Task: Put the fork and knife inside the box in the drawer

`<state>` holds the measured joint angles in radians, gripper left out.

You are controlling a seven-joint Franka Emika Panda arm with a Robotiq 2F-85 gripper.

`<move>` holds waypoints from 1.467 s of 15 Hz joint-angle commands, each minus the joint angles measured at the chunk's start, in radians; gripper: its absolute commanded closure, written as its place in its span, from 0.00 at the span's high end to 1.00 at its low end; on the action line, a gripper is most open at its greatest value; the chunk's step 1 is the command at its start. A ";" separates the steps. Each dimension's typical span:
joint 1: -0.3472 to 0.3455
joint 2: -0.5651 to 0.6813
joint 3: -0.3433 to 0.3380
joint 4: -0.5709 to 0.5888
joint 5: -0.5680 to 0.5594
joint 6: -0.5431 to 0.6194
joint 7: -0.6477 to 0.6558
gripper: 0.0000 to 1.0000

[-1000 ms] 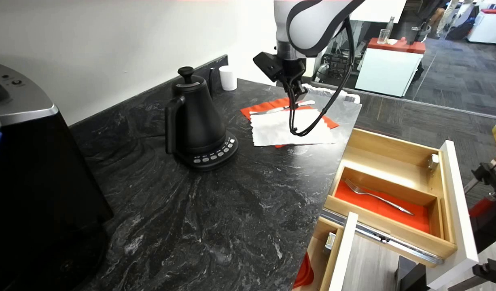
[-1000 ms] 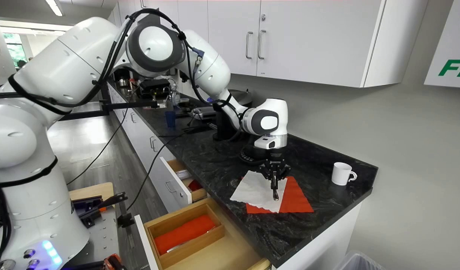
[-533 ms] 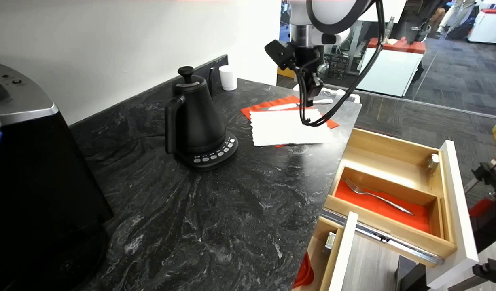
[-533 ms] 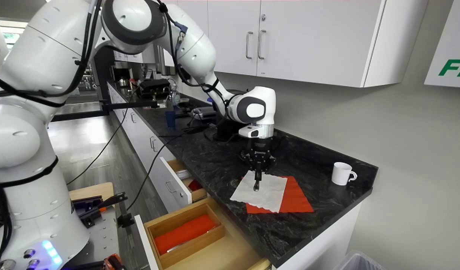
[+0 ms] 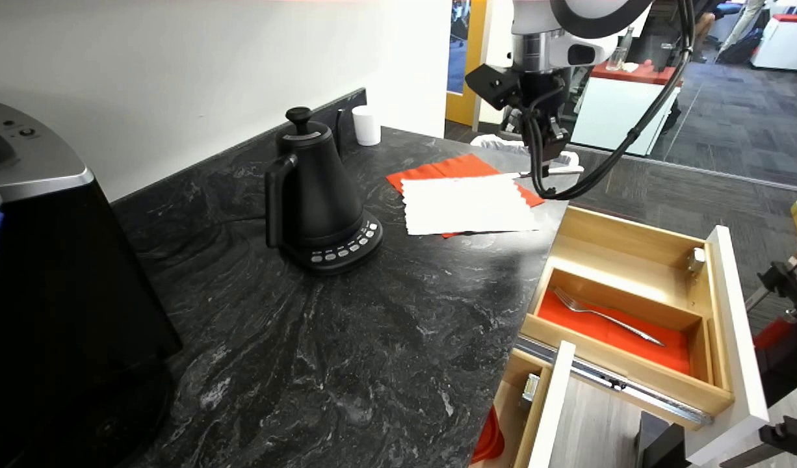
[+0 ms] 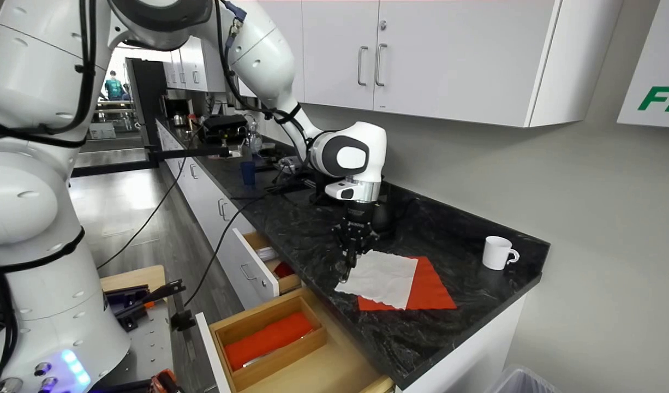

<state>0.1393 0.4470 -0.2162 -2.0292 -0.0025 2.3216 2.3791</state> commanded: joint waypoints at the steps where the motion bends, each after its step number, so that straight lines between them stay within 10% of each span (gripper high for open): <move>1: -0.022 -0.090 0.025 -0.102 -0.008 0.015 0.018 0.06; 22: -0.032 -0.124 0.042 -0.177 0.004 0.031 0.035 0.05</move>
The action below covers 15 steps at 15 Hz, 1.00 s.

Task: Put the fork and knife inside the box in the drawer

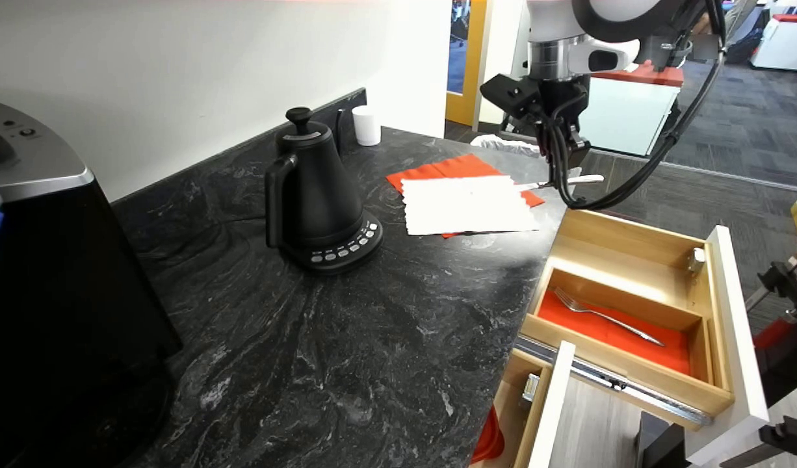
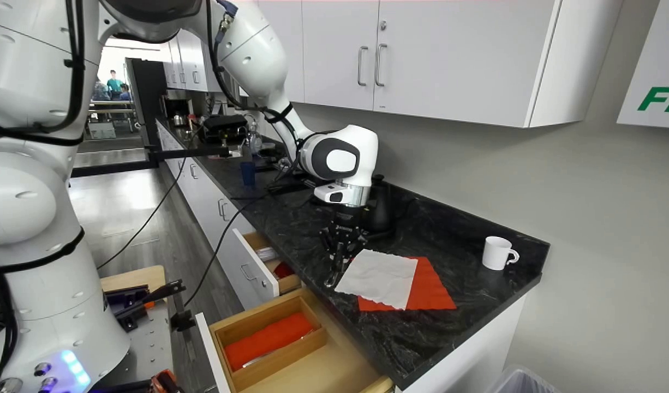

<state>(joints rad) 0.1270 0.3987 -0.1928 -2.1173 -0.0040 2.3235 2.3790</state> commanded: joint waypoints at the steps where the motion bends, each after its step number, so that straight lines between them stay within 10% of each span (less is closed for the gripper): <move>1: -0.019 -0.085 0.015 -0.109 0.008 0.034 0.049 0.05; 15: -0.078 -0.189 0.009 -0.375 0.042 0.101 0.184 0.05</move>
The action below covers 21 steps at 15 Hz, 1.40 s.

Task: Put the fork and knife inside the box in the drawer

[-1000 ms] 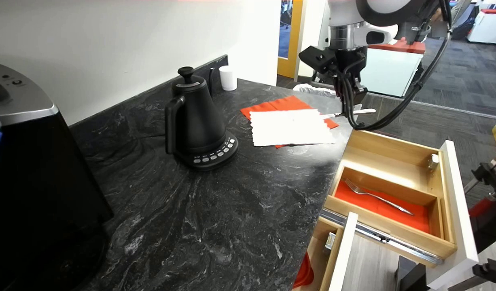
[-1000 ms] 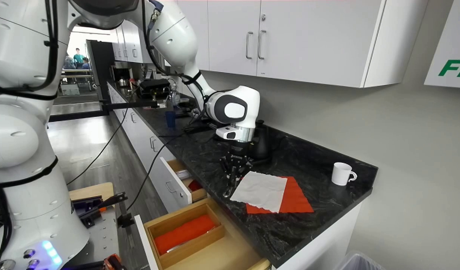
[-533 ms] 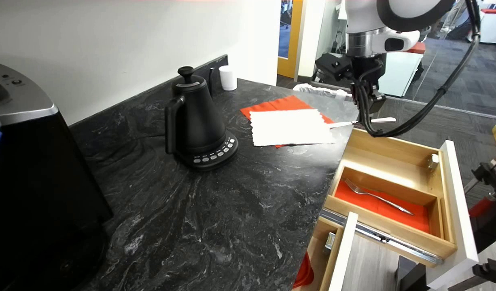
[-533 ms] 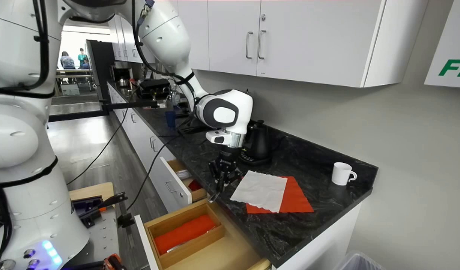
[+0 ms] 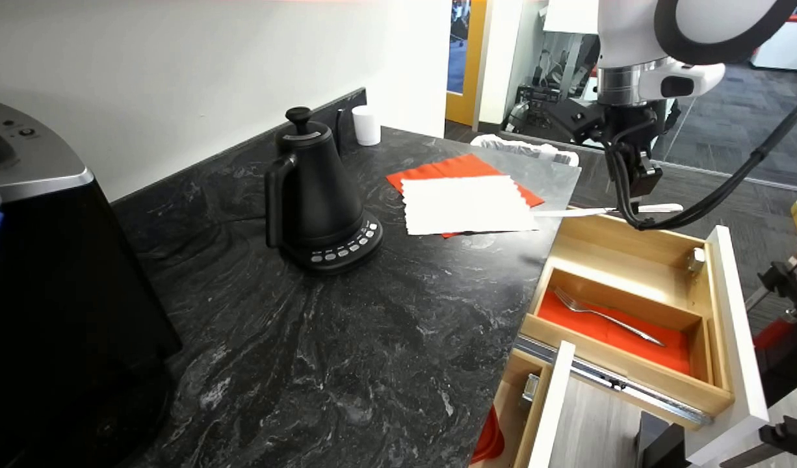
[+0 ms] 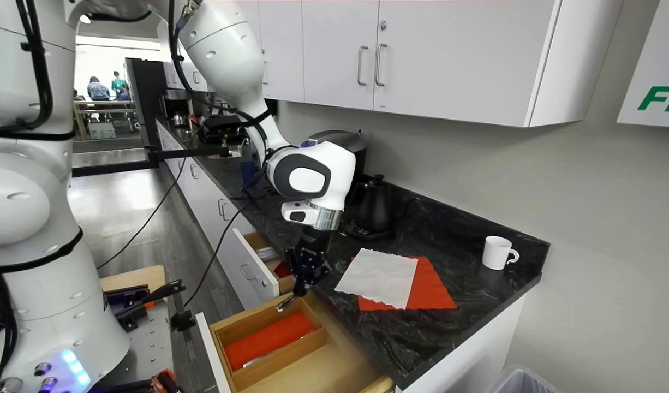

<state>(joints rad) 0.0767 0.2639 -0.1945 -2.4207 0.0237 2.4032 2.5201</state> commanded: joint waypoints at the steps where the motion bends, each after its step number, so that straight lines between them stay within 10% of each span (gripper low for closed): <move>1: -0.034 -0.042 0.012 -0.070 0.022 0.015 0.050 0.05; 9: -0.047 -0.019 0.025 -0.082 0.109 -0.020 0.121 0.05; 21: 0.217 0.072 -0.205 -0.132 0.358 -0.024 0.082 0.05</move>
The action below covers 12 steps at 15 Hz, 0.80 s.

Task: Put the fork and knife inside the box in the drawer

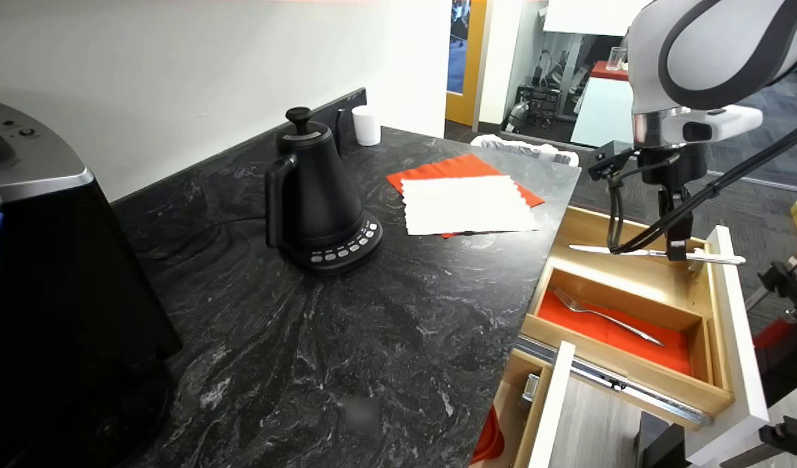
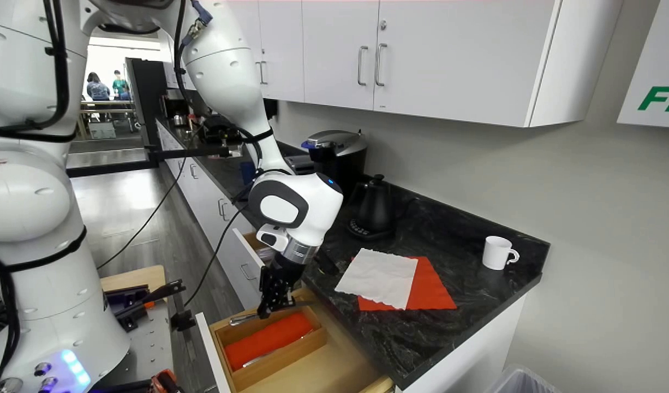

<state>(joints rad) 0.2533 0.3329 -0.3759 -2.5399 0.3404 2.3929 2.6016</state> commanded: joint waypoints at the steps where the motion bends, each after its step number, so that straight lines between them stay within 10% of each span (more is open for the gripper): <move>1: 0.042 0.008 -0.017 -0.011 0.047 -0.012 0.000 0.05; 12: 0.014 0.065 0.056 0.038 0.054 0.005 -0.010 0.05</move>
<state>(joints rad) 0.2756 0.3773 -0.3345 -2.5153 0.3677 2.3944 2.6016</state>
